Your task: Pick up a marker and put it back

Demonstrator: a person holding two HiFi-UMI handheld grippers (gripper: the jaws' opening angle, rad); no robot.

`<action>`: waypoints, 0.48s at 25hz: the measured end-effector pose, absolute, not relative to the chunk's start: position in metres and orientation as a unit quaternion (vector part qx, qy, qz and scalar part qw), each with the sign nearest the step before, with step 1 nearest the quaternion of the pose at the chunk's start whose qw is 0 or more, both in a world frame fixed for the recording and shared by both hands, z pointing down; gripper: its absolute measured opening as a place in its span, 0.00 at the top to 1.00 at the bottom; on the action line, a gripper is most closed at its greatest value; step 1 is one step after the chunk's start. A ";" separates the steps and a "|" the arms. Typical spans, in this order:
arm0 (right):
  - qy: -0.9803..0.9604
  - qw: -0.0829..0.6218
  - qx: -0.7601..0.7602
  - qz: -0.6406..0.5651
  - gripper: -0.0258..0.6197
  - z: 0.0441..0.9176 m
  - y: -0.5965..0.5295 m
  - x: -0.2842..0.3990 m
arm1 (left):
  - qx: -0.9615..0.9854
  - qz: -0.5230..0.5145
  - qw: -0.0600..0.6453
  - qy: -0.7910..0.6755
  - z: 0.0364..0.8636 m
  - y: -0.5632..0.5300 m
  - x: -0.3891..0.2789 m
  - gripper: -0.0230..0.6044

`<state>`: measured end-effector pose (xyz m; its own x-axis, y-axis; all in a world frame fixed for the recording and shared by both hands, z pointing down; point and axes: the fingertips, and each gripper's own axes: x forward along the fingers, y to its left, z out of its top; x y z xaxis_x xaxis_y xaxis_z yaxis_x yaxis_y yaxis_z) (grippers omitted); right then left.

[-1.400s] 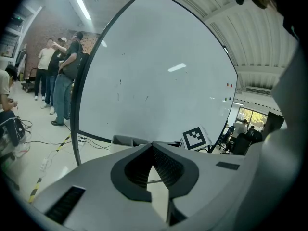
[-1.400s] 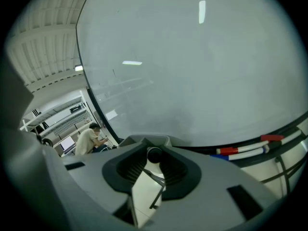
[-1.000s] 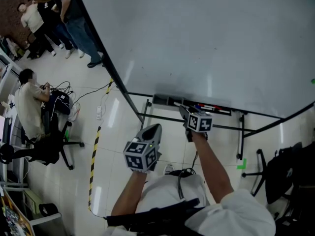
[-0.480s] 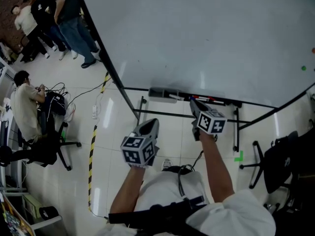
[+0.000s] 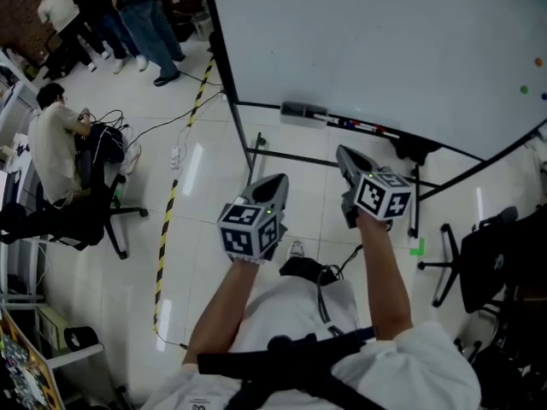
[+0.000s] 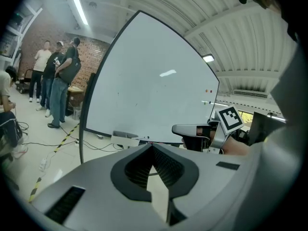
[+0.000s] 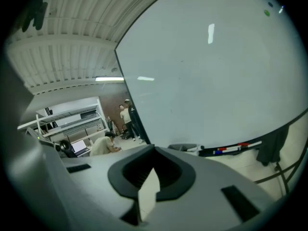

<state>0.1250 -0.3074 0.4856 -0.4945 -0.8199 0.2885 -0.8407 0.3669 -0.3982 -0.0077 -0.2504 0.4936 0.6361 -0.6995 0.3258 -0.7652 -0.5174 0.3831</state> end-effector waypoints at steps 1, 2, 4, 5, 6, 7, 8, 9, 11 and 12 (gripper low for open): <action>-0.830 0.019 0.497 0.251 0.96 0.483 -0.290 0.112 | 0.868 0.066 0.253 -0.421 0.495 -0.235 -0.016 0.97; -0.833 0.019 0.492 0.251 0.96 0.481 -0.271 0.100 | 0.868 0.067 0.254 -0.421 0.497 -0.220 -0.023 0.97; -0.838 0.017 0.482 0.254 0.96 0.482 -0.234 0.078 | 0.868 0.068 0.257 -0.419 0.499 -0.191 -0.036 0.97; -0.840 0.017 0.478 0.257 0.96 0.482 -0.215 0.069 | 0.869 0.067 0.258 -0.418 0.499 -0.177 -0.041 0.97; -0.841 0.016 0.476 0.259 0.96 0.482 -0.198 0.060 | 0.870 0.066 0.258 -0.416 0.498 -0.163 -0.045 0.97; -0.841 0.017 0.474 0.260 0.96 0.482 -0.180 0.053 | 0.871 0.065 0.258 -0.413 0.497 -0.150 -0.050 0.97; -0.841 0.019 0.474 0.260 0.96 0.482 -0.163 0.046 | 0.872 0.063 0.259 -0.410 0.495 -0.137 -0.054 0.97; -0.840 0.022 0.475 0.261 0.96 0.483 -0.146 0.040 | 0.873 0.061 0.260 -0.407 0.494 -0.123 -0.057 0.97; -0.837 0.025 0.479 0.263 0.96 0.485 -0.112 0.030 | 0.876 0.058 0.263 -0.401 0.492 -0.097 -0.063 0.97; -0.835 0.025 0.482 0.266 0.96 0.486 -0.097 0.027 | 0.877 0.057 0.265 -0.397 0.491 -0.085 -0.065 0.97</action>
